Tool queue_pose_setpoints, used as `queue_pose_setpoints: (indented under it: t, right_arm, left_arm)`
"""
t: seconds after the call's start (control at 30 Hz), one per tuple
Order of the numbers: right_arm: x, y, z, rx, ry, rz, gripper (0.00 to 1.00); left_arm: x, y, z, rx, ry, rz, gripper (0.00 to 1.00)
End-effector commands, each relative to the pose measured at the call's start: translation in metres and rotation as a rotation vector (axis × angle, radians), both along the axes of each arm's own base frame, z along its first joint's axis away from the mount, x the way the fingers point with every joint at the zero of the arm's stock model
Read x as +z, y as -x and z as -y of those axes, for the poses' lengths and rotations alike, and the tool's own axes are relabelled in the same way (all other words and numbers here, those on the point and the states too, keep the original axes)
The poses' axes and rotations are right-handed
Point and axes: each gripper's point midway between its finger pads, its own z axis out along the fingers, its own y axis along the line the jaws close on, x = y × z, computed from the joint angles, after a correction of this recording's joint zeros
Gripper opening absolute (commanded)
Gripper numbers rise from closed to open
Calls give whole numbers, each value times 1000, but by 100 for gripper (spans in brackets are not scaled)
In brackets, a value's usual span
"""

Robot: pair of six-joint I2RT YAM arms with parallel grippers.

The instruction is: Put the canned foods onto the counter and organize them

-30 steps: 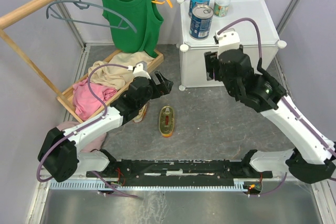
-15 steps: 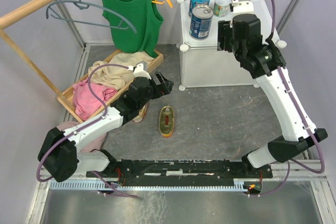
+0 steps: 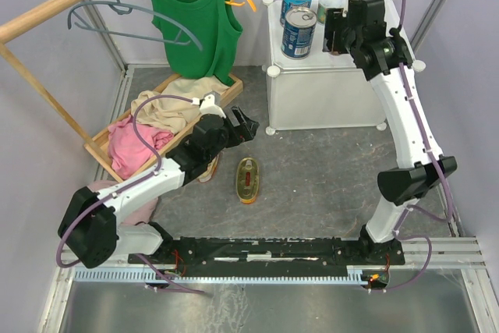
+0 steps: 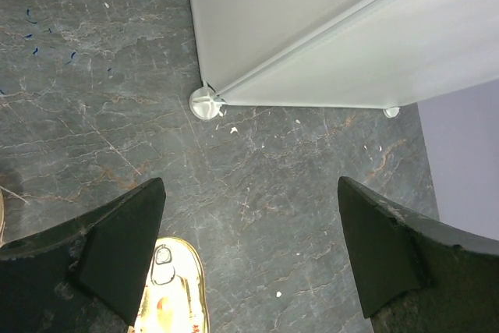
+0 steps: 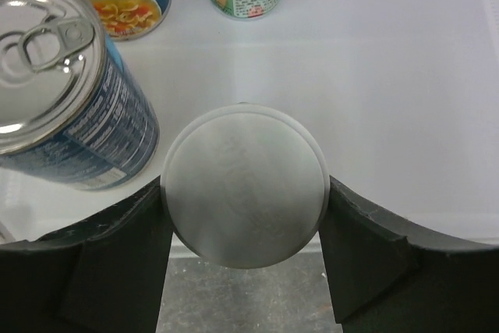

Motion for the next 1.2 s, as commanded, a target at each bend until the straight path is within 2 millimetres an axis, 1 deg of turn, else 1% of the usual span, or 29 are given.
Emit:
queue_pose_setpoints:
  t: [0.0, 0.17, 0.33, 0.6, 0.83, 1.07, 1.17]
  right_arm:
    - [51, -14, 4, 4, -78, 147, 1]
    - [45, -29, 7, 2, -88, 123, 1]
    - [42, -36, 9, -3, -97, 109, 1]
    - [31, -43, 7, -2, -100, 81, 1]
    - [18, -50, 7, -9, -90, 53, 1]
    - [12, -54, 9, -15, -61, 41, 1]
    - [5, -56, 8, -12, -59, 20, 1]
  left_arm:
    - [11, -5, 7, -4, 29, 47, 97]
    - [7, -5, 9, -7, 28, 40, 97]
    - [6, -6, 10, -8, 30, 38, 97]
    - [10, -6, 9, -10, 25, 47, 97]
    - [7, -4, 12, -20, 22, 29, 97]
    - [13, -4, 15, -18, 31, 40, 97]
    - [14, -4, 15, -24, 20, 40, 97]
